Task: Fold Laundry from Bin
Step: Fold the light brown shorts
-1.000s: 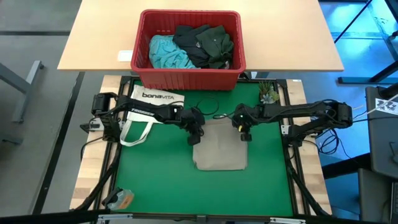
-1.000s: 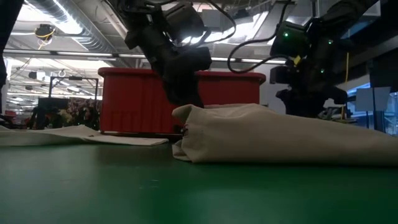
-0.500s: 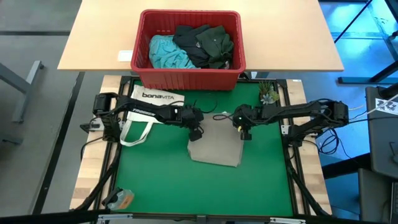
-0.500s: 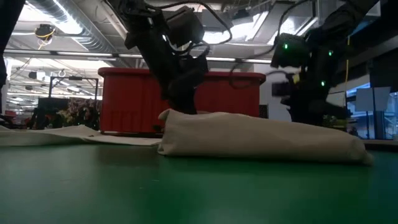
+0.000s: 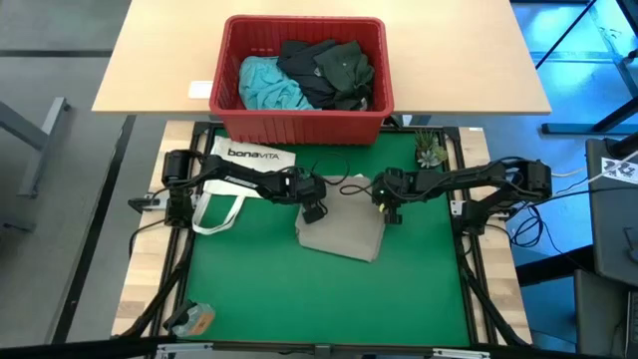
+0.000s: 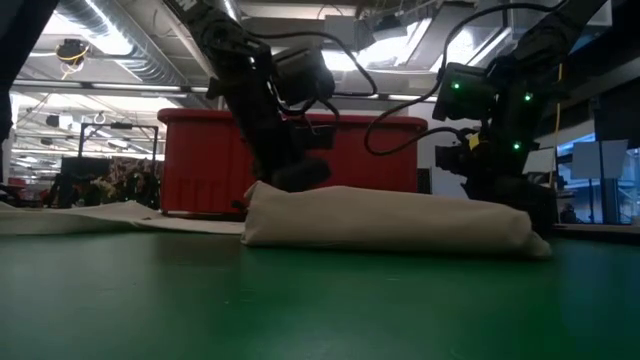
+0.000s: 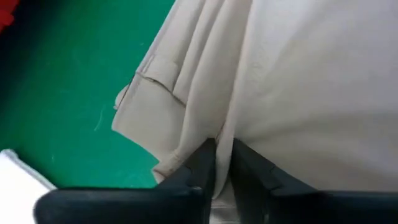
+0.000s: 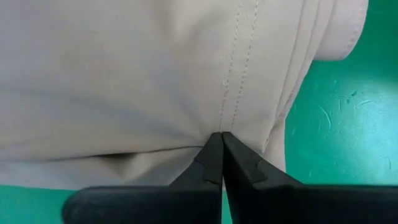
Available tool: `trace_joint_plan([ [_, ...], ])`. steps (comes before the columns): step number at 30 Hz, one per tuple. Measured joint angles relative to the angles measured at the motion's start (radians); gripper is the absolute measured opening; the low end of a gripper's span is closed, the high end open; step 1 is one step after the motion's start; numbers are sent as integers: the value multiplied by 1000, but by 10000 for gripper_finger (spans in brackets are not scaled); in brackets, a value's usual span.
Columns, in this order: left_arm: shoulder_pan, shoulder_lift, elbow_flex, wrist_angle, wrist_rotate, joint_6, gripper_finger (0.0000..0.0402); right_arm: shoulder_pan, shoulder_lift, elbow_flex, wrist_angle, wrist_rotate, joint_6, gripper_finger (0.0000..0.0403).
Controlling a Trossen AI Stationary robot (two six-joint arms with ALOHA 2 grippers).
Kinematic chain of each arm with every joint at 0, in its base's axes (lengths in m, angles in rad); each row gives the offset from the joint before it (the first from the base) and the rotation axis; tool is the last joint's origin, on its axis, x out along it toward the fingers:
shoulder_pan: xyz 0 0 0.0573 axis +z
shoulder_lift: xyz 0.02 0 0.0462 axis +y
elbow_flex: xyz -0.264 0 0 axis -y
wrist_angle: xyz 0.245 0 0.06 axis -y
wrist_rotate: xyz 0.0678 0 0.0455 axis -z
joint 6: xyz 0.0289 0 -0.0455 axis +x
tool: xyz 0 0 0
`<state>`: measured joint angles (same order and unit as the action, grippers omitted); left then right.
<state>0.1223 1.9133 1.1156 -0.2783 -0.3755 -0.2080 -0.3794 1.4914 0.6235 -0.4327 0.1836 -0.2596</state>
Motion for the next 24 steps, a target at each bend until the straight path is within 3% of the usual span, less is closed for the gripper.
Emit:
trace_joint_plan([
  [10,0,-20,0,-2,-23,-14,133,0,1,-1,-4,1,0,7],
  [24,9,-178,2,6,-43,-30,141,-1,2,-3,-7,5,0,7],
])
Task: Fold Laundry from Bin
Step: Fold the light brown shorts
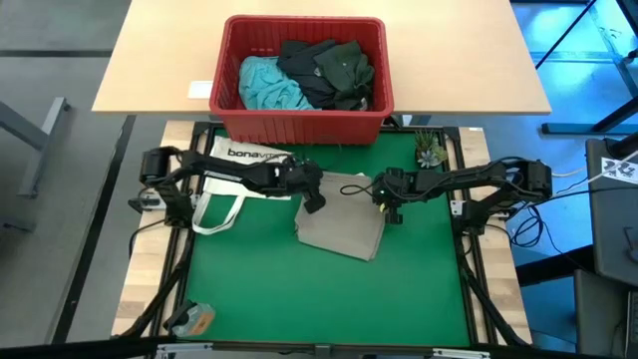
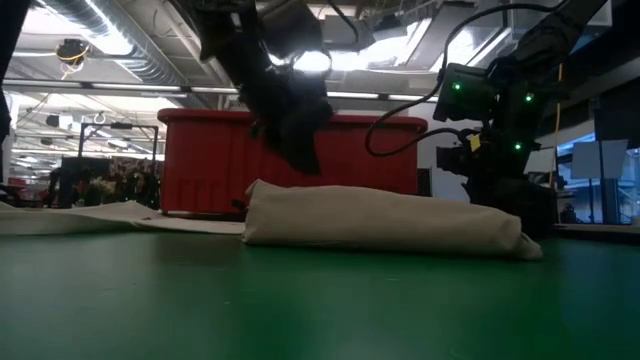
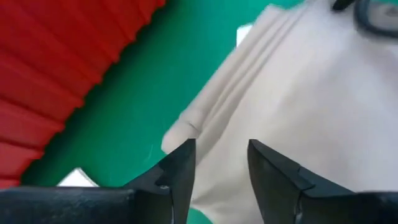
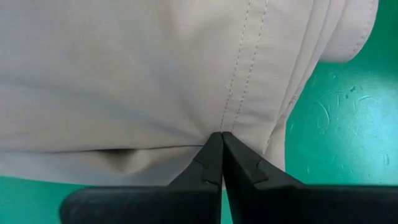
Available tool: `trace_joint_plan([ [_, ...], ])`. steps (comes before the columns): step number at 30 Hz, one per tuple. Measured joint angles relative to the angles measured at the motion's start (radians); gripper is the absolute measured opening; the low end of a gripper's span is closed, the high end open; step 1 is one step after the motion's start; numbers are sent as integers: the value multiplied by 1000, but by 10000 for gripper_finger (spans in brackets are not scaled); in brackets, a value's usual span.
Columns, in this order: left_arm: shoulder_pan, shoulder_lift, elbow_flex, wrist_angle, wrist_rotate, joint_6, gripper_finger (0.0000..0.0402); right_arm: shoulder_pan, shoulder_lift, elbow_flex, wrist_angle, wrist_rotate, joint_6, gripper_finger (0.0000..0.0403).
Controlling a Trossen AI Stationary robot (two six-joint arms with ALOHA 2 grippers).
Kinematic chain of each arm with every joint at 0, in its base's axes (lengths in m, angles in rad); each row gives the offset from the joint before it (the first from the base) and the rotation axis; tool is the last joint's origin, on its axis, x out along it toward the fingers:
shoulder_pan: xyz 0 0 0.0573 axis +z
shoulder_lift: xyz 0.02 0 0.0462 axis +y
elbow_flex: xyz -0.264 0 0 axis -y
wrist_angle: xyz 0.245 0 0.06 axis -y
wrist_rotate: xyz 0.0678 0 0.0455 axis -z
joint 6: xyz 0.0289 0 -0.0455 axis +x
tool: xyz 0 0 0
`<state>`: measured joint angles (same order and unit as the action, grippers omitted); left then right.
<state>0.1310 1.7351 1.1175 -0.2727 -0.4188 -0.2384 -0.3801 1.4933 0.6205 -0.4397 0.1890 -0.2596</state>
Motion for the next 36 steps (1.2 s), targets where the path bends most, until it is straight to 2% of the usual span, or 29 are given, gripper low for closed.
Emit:
trace_joint_plan([
  [3,0,-13,0,19,35,-27,141,0,0,0,2,0,0,7],
  [8,-8,-10,0,91,205,-95,141,0,1,-2,10,0,0,7],
  [10,-17,5,0,98,235,-118,141,0,1,-2,15,0,0,7],
  [18,-24,95,0,105,202,-121,141,0,1,-2,21,3,0,7],
  [25,39,140,0,107,146,-119,141,0,1,-2,24,3,0,7],
  [36,126,146,0,99,141,-145,141,0,1,-1,23,3,0,7],
])
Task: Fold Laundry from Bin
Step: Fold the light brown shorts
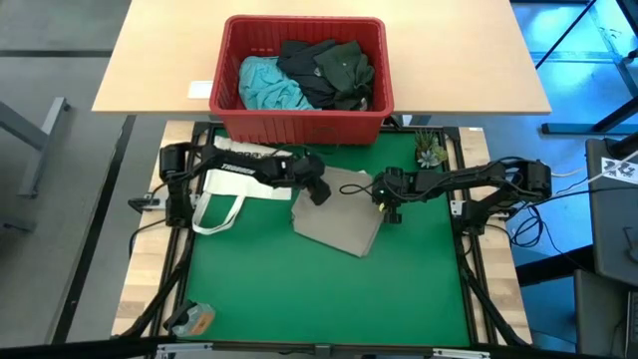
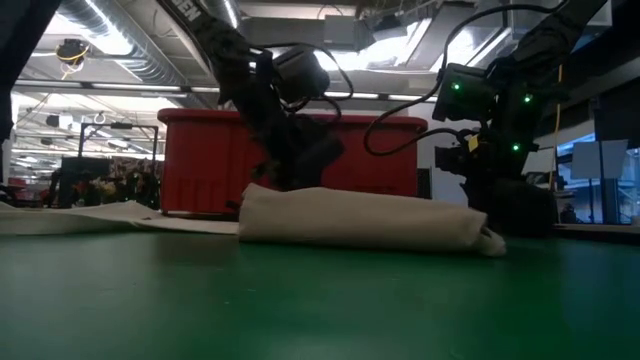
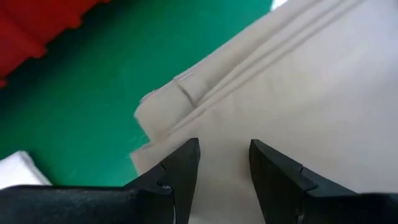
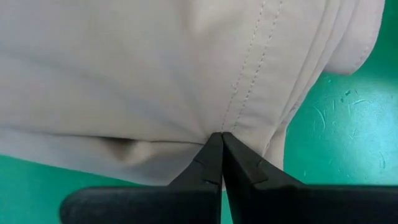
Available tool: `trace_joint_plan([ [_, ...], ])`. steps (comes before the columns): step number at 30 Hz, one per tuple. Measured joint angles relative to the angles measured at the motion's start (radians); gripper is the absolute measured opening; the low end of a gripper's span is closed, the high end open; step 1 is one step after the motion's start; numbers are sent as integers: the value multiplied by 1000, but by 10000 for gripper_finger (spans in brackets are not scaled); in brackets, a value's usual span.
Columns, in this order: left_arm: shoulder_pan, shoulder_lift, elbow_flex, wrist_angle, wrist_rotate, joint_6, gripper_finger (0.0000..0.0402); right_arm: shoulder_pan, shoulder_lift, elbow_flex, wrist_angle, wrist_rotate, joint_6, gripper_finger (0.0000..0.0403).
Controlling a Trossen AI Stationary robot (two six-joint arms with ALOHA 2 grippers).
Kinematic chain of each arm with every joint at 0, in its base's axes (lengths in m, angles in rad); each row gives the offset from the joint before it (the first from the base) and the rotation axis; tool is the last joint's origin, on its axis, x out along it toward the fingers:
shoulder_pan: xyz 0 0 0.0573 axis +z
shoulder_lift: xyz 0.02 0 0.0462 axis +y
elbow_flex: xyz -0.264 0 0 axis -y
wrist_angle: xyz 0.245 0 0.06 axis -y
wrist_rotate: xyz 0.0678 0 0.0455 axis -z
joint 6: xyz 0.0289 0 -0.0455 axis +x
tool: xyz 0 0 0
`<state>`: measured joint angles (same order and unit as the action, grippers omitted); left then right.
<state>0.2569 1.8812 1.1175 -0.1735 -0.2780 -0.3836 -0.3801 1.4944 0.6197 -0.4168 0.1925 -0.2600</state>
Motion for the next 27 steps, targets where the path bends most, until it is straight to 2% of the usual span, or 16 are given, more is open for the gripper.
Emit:
trace_joint_plan([
  [7,20,48,1,-27,-12,-21,141,0,0,0,1,2,0,7],
  [15,18,81,3,-22,-75,-23,141,0,0,1,-3,3,-1,7],
  [18,19,65,-1,-42,-124,-27,141,1,0,1,-3,15,-1,7],
  [22,21,13,-3,-54,-162,-26,141,1,1,11,-15,88,-1,7],
  [27,21,-73,-3,-73,-186,-9,141,0,6,89,-153,140,0,7],
])
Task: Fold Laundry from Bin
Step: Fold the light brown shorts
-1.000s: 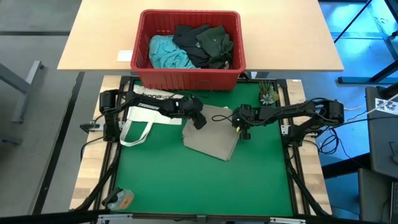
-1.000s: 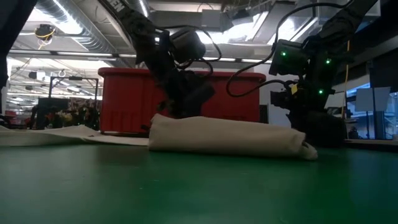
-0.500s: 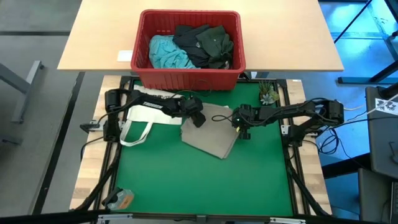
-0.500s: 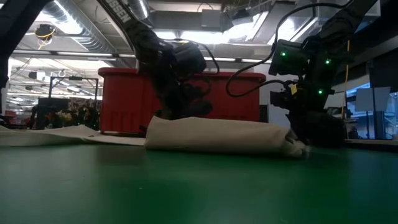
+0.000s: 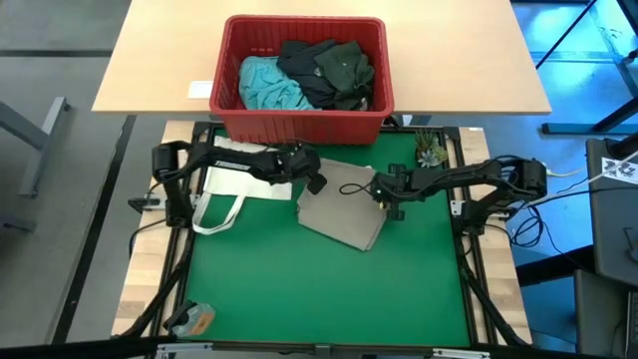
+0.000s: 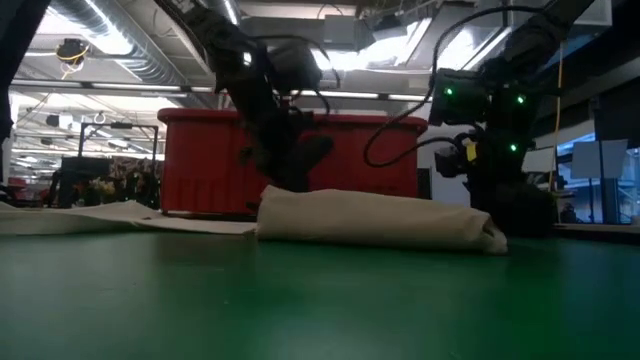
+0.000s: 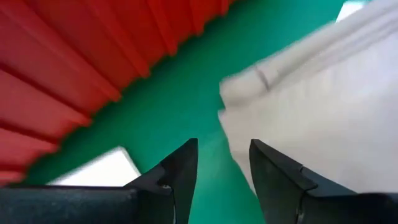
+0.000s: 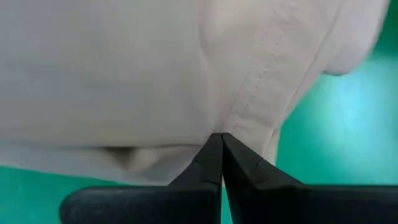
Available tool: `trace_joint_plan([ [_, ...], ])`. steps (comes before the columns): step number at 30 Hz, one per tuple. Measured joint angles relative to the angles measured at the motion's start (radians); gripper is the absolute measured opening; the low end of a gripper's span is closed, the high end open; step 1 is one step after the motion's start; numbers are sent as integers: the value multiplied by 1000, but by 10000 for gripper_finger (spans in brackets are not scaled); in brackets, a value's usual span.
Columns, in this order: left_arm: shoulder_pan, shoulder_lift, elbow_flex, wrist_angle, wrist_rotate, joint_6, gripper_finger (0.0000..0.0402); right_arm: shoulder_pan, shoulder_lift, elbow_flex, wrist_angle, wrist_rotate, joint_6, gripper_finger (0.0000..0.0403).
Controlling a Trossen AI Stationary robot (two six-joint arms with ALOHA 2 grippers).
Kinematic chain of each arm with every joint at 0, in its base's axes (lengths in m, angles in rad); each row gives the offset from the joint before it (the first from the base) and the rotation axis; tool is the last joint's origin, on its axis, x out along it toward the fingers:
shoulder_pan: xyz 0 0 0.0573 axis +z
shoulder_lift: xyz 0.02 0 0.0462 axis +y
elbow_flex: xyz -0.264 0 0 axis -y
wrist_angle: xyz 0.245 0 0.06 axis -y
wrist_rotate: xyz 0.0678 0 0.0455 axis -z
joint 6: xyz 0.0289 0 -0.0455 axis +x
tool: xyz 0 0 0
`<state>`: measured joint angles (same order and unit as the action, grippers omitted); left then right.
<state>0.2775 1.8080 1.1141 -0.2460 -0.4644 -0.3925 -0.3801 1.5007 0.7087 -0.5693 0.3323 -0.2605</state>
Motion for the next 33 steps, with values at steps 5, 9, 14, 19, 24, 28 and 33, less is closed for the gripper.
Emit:
trace_joint_plan([
  [5,-2,-88,0,-21,-23,36,141,0,-2,99,-123,14,1,7],
  [9,-19,-149,0,-19,-22,36,141,0,-4,169,-200,15,11,7],
  [14,-68,-190,1,-19,20,37,141,1,-15,226,-222,-29,54,7],
  [19,-122,-191,2,-18,101,36,141,32,-44,229,-179,-238,58,7],
  [24,-183,-161,2,-13,126,31,141,122,-44,202,-37,-357,94,7],
  [28,-226,-111,2,-7,126,28,141,200,-44,144,110,-377,100,7],
  [33,-260,-20,2,-15,127,27,141,254,-44,74,221,-360,158,7],
])
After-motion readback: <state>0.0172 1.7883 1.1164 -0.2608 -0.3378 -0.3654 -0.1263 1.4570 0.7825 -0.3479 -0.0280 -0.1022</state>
